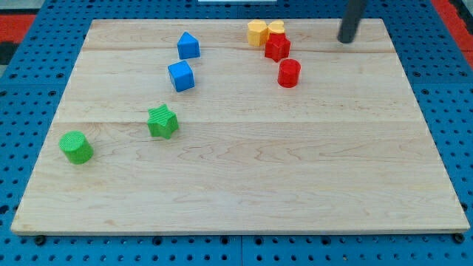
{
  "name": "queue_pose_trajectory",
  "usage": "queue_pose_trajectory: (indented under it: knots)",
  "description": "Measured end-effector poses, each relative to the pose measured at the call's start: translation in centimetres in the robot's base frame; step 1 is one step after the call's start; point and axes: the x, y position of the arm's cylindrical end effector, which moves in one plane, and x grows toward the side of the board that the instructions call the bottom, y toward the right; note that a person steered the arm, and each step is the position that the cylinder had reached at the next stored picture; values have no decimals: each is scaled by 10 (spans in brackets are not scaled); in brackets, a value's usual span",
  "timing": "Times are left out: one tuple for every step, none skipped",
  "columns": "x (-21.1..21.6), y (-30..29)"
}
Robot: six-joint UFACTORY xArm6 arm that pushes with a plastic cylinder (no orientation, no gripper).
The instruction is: Move the yellow heart and the yellow hexagon away from each other
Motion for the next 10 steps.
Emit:
queue_pose_trajectory:
  knots:
    - [-9, -43]
    - [-10, -55]
    - [-10, -62]
    - [-10, -77]
    - [-10, -103]
    - [-10, -113]
    - [-20, -110]
    - [-47, -108]
    - [-43, -136]
    - [-39, -168]
